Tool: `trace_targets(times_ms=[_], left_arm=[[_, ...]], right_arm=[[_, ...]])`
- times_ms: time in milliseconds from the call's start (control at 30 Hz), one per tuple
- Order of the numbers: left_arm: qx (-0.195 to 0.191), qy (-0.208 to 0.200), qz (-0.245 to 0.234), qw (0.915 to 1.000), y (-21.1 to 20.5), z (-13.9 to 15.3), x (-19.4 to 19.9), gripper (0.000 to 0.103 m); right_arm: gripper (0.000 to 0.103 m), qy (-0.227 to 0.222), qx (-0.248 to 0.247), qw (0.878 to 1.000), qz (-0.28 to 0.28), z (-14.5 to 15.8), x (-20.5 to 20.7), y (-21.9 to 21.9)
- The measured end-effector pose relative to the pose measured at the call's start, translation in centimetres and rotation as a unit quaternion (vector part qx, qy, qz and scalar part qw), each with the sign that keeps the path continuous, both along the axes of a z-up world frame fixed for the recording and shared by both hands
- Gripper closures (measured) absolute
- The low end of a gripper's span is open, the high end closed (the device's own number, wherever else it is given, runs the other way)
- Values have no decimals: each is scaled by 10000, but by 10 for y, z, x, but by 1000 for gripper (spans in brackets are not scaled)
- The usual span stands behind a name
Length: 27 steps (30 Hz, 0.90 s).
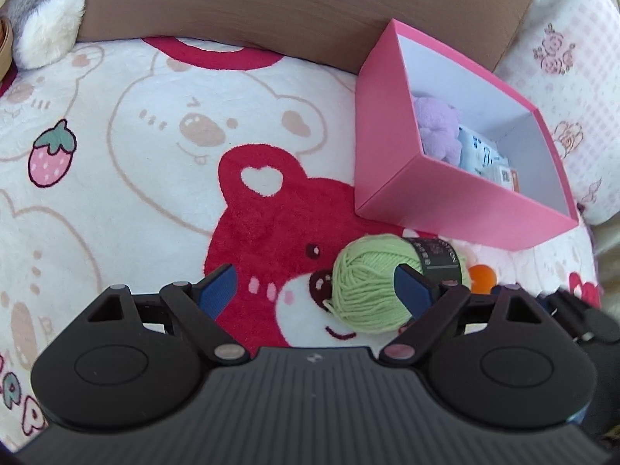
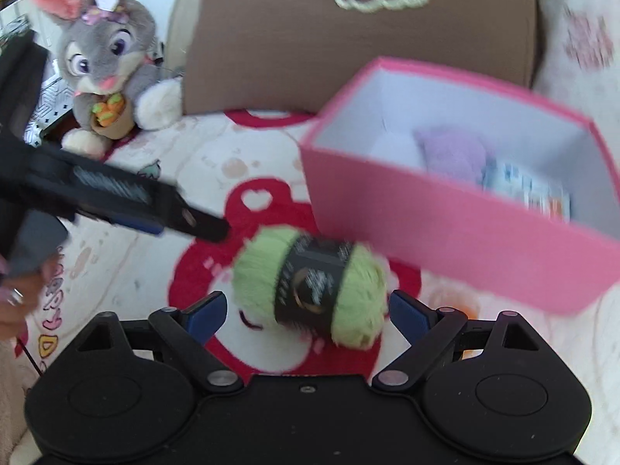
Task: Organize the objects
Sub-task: 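Lower the left tool onto the green yarn ball and close on it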
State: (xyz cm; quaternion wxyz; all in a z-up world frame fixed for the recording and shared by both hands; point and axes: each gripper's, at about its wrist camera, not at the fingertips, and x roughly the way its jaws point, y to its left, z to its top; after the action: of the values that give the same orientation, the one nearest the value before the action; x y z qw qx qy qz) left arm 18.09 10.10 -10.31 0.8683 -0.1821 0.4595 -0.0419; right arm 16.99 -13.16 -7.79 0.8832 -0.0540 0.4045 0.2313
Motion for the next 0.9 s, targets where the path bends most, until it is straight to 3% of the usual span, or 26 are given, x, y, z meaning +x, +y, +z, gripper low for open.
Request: trace_targets(times_ms=[300, 567, 700, 733, 867, 900], left_arm=[[-245, 74, -237, 9994, -8, -26, 13, 18], [-648, -223, -326, 9971, -11, -27, 27, 19], [-666, -139, -509, 9964, -17, -32, 27, 29], [-777, -110, -471, 9958, -15, -34, 28, 30], [-1422, -163, -408, 9889, -9, -39, 29, 52], [-1607, -134, -468, 9858, -11, -41, 29, 52]], right_arm=[[10, 225, 182, 9993, -228, -17, 11, -8], [10, -61, 175, 9998, -116, -29, 25, 8], [13, 197, 273, 9992, -195, -42, 29, 6], [13, 223, 276, 9991, -219, -43, 29, 5], [15, 307, 439, 9980, -330, -42, 31, 4], [15, 297, 468, 9979, -341, -41, 31, 4]])
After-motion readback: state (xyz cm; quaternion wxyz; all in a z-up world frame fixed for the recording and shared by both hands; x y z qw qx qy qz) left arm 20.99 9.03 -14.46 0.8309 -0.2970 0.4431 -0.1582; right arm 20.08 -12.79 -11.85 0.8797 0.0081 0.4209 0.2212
